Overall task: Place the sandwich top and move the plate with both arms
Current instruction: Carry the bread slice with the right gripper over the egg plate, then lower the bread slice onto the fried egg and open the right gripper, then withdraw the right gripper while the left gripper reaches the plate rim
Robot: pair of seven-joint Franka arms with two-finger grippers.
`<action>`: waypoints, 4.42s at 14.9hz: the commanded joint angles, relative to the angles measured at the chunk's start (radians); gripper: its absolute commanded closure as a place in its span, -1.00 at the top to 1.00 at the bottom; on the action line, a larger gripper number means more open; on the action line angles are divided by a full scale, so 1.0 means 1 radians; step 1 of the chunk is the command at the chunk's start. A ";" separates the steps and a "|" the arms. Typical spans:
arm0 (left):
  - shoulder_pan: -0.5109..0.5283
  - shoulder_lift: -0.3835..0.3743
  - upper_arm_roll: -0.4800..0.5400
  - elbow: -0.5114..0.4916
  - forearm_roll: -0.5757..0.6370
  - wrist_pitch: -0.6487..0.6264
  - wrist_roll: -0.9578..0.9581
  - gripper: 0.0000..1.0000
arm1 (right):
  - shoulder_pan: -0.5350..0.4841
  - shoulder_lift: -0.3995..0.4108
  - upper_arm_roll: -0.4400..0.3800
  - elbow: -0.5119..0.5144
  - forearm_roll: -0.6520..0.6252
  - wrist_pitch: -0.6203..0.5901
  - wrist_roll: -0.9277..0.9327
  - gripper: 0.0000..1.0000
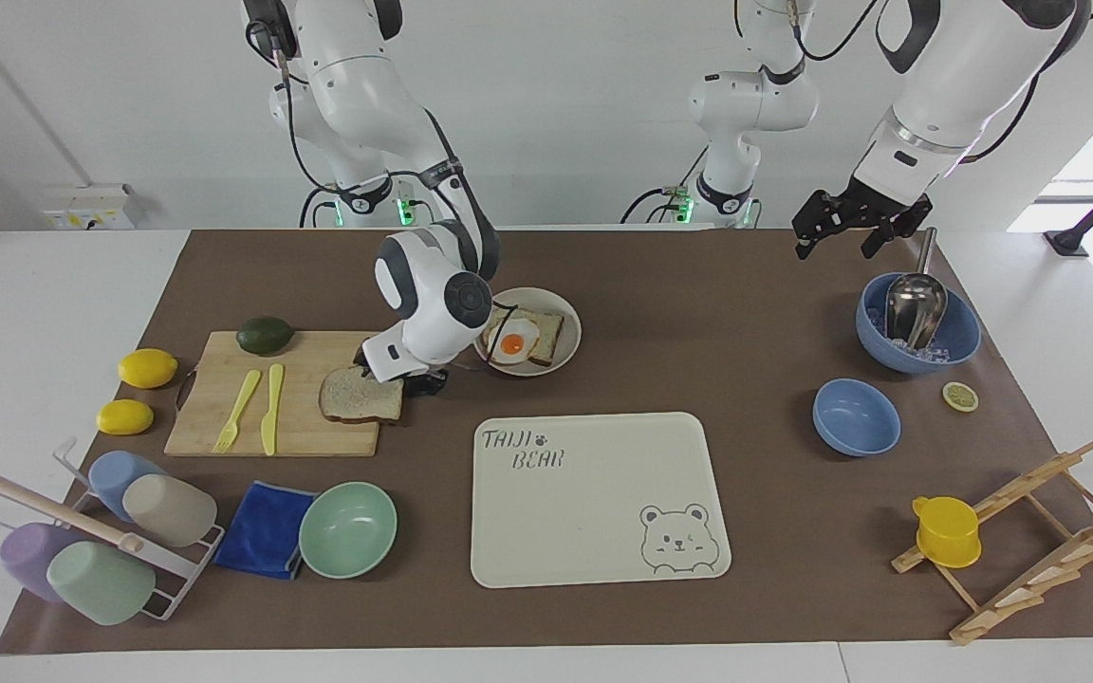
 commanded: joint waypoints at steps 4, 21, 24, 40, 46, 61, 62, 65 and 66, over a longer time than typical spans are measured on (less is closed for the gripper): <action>0.018 -0.003 -0.007 -0.009 -0.007 0.050 0.009 1.00 | 0.049 -0.033 0.005 -0.003 -0.012 -0.028 0.001 -1.00; 0.018 -0.004 -0.007 -0.013 -0.005 0.050 -0.014 1.00 | 0.395 0.001 0.013 0.211 0.244 -0.124 0.106 -1.00; 0.015 -0.006 -0.007 -0.015 -0.005 0.053 -0.016 1.00 | 0.392 -0.001 0.014 0.186 0.245 -0.067 0.107 -1.00; -0.027 -0.089 -0.014 -0.222 -0.011 0.206 -0.069 1.00 | 0.090 -0.251 0.013 0.191 0.446 -0.122 -0.182 1.00; -0.174 -0.075 -0.014 -0.357 -0.086 0.367 -0.169 1.00 | -0.174 -0.309 0.008 0.194 0.468 -0.218 -0.500 1.00; -0.473 0.092 -0.014 -0.636 -0.237 0.837 -0.289 0.91 | -0.343 -0.436 0.004 0.197 0.446 -0.386 -0.555 1.00; -0.479 0.097 -0.014 -0.644 -0.261 0.843 -0.290 0.90 | -0.343 -0.436 0.004 0.198 0.446 -0.378 -0.560 1.00; -0.499 0.096 -0.014 -0.667 -0.318 0.849 -0.315 0.78 | -0.348 -0.438 0.005 0.194 0.449 -0.332 -0.600 1.00; -0.510 0.097 -0.014 -0.671 -0.324 0.858 -0.321 0.75 | -0.352 -0.430 0.001 0.220 0.451 -0.343 -0.618 1.00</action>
